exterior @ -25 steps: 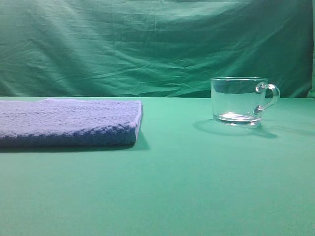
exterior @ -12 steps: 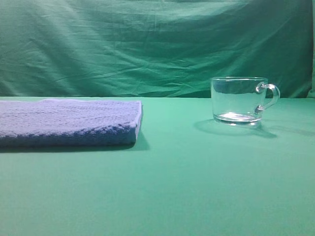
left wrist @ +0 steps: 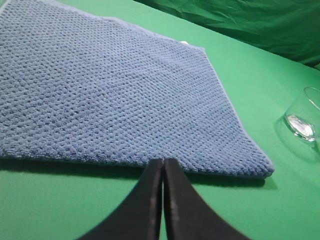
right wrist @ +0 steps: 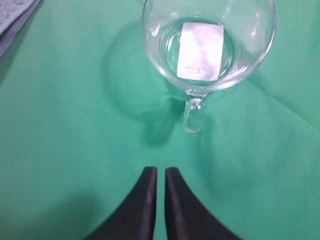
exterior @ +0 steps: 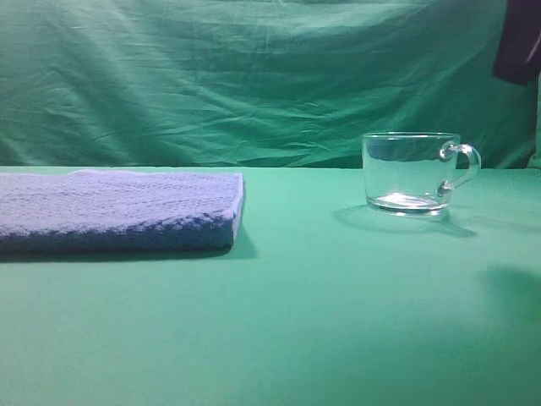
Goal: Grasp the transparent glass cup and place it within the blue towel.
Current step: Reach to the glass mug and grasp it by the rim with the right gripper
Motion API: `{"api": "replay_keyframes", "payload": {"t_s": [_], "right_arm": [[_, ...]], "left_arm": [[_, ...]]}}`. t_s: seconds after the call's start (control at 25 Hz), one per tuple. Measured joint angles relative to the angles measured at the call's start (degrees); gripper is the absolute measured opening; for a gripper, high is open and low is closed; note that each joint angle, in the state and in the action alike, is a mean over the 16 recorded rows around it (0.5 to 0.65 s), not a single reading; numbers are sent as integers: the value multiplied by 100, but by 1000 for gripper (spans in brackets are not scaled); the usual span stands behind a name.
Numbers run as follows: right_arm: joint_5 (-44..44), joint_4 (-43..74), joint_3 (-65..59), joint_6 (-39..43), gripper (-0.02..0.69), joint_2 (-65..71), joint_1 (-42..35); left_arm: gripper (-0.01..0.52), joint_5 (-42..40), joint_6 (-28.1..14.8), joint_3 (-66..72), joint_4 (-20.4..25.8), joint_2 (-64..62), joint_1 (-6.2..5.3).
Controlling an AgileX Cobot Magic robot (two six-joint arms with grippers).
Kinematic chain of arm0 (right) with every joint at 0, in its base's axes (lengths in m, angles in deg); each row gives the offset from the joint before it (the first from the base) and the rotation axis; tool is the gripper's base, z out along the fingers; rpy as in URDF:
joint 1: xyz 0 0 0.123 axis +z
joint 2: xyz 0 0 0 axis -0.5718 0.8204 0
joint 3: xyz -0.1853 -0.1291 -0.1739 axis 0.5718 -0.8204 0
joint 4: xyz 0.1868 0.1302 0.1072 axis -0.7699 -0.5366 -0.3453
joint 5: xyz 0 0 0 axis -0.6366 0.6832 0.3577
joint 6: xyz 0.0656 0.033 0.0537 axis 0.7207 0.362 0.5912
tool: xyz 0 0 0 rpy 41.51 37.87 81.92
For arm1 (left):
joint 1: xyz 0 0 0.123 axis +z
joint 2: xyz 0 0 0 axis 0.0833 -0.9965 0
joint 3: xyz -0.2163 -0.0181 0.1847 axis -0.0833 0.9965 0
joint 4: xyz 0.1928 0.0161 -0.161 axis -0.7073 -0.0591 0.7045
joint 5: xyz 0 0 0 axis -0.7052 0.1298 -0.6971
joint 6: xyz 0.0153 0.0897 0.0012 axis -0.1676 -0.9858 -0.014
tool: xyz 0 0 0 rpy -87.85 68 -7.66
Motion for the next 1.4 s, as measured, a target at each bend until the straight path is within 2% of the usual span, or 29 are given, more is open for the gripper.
{"api": "replay_keyframes", "payload": {"t_s": [0.16, 0.28, 0.36, 0.52, 0.76, 1.04, 1.2, 1.4], "right_arm": [[-223, -5, 76, 0, 520, 329, 1], [-407, -33, 126, 0, 545, 558, 1], [-522, -60, 163, 0, 534, 700, 1], [-703, -122, 252, -25, 465, 949, 3], [-821, -219, 373, -220, 296, 1202, 21], [-837, -301, 431, -557, 160, 1307, 57], [-809, -335, 471, -710, 106, 1291, 136], [-738, -363, 690, -784, 101, 1237, 367]], "left_arm": [[0, 0, 0, 0, 0, 0, 0], [0, 0, 0, 0, 0, 0, 0], [0, 0, 0, 0, 0, 0, 0], [0, 0, 0, 0, 0, 0, 0], [0, 0, 0, 0, 0, 0, 0], [0, 0, 0, 0, 0, 0, 0], [0, 0, 0, 0, 0, 0, 0], [0, 0, 0, 0, 0, 0, 0]]}}
